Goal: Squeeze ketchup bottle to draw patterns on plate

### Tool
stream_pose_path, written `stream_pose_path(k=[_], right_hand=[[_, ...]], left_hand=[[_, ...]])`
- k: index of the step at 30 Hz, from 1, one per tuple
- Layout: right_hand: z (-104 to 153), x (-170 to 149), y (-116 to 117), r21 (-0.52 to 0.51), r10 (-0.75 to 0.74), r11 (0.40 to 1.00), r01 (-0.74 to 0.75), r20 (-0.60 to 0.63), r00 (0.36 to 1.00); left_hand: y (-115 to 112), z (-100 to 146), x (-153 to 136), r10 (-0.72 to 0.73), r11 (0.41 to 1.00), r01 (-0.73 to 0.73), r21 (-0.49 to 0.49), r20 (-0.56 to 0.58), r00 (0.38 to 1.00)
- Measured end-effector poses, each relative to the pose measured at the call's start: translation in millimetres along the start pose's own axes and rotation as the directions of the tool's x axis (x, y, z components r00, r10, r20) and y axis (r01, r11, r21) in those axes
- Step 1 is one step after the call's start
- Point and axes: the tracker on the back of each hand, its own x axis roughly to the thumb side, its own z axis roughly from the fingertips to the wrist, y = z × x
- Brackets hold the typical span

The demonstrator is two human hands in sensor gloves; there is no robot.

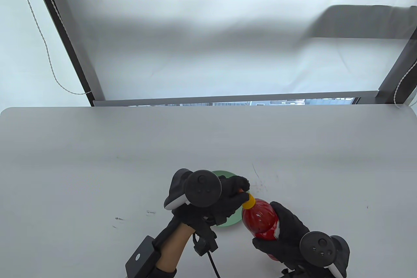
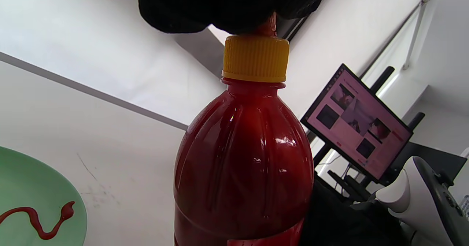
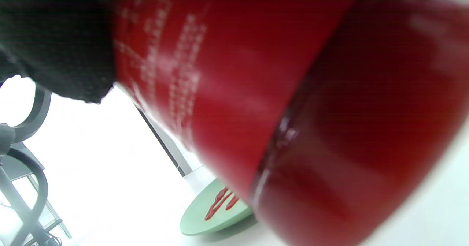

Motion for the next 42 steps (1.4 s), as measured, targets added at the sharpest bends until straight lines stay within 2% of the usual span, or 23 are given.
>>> stream_pose_path(k=[4, 9, 11, 17, 21, 25, 29, 32, 34, 37, 42], right_hand=[[0, -1, 0, -0.001, -0.002, 1.0, 0.002, -0.003, 1.0], [-1, 0, 2, 0.005, 0.016, 1.0, -0.016, -0.003, 1.0], [0, -1, 3, 0.01, 0.015, 1.0, -0.015, -0.009, 1.0], [-2, -4, 2, 0.021, 0.014, 1.0, -0.014, -0.005, 1.0], [-1, -3, 2, 0.016, 0.027, 1.0, -0.027, 0.007, 1.0], [-2, -2, 2, 0.01, 0.022, 1.0, -0.022, -0.004, 1.0], [-1, -2, 3, 0.004, 0.069, 0.998, -0.069, 0.001, 0.998], [1, -2, 5, 0.003, 0.112, 0.994, -0.113, 0.021, 0.993], [1, -1, 5, -0.001, 0.129, 0.992, -0.129, 0.039, 0.991], [0, -1, 3, 0.001, 0.092, 0.996, -0.092, 0.042, 0.995], [1, -4, 0, 0.018, 0.045, 0.999, -0.046, 0.067, 0.997]], left_hand=[[3, 4, 1, -0.053, 0.99, 0.067, 0.121, -0.114, 0.992], [-6, 1, 1, -0.147, 0.985, 0.162, 0.067, -0.188, 0.971], [-8, -1, 3, -0.146, 0.985, 0.158, 0.07, -0.152, 0.977], [-8, -4, 4, -0.086, 0.996, 0.086, -0.029, -0.003, 0.996], [-7, -3, 1, -0.057, 0.998, 0.058, -0.024, 0.013, 0.998], [-5, 1, 2, -0.097, 0.988, 0.108, 0.107, -0.099, 0.99], [-8, 1, 4, -0.197, 0.973, 0.219, 0.076, -0.229, 0.953], [-10, 0, 6, -0.226, 0.97, 0.241, 0.019, -0.278, 0.934], [-11, 1, 6, -0.21, 0.974, 0.224, 0.027, -0.249, 0.945], [-10, 1, 11, -0.19, 0.974, 0.207, 0.092, -0.172, 0.967], [-12, 2, 17, -0.172, 0.976, 0.177, 0.128, -0.047, 0.984]])
